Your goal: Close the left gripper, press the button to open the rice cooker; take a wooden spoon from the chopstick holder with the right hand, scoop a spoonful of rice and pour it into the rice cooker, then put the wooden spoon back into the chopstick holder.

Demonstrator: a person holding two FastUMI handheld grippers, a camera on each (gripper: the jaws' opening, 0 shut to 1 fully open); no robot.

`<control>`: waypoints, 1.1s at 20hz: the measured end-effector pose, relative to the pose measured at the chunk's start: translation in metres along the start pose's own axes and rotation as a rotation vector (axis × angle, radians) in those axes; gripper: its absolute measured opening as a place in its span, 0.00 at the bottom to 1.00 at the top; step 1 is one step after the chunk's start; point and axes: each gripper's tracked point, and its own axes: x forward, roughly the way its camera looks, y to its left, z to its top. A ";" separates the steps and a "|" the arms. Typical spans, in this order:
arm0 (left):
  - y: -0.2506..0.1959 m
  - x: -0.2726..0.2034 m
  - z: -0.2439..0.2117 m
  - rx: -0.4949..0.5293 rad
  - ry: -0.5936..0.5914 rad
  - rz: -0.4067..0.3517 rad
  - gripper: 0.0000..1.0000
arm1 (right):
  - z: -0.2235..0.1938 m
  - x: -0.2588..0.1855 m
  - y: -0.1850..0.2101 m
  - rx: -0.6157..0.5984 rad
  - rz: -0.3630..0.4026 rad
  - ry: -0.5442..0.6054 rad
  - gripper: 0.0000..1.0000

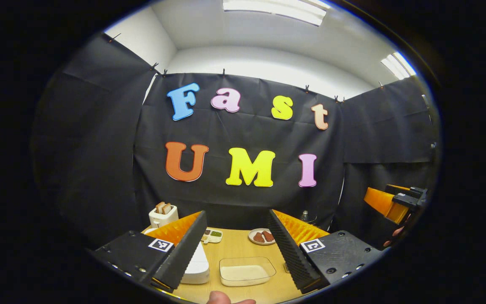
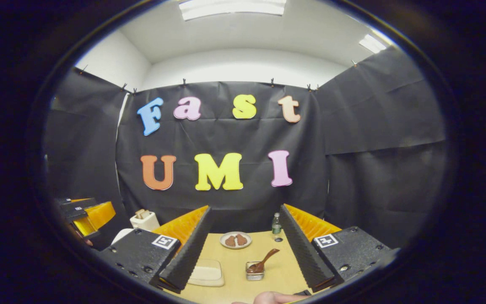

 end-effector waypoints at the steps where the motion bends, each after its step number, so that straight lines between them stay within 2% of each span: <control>1: -0.004 -0.005 -0.002 0.002 0.000 0.006 0.94 | -0.005 -0.004 -0.001 0.000 0.014 0.007 0.99; 5: -0.014 -0.015 -0.012 0.028 0.000 0.021 0.94 | -0.022 -0.008 -0.007 0.004 0.048 0.019 1.00; 11: -0.009 -0.023 -0.018 0.044 -0.005 0.038 0.94 | -0.030 -0.010 0.006 0.052 0.088 0.038 0.99; 22: -0.002 -0.023 -0.016 0.045 -0.015 0.041 0.94 | -0.031 -0.013 0.005 0.056 0.077 0.034 0.99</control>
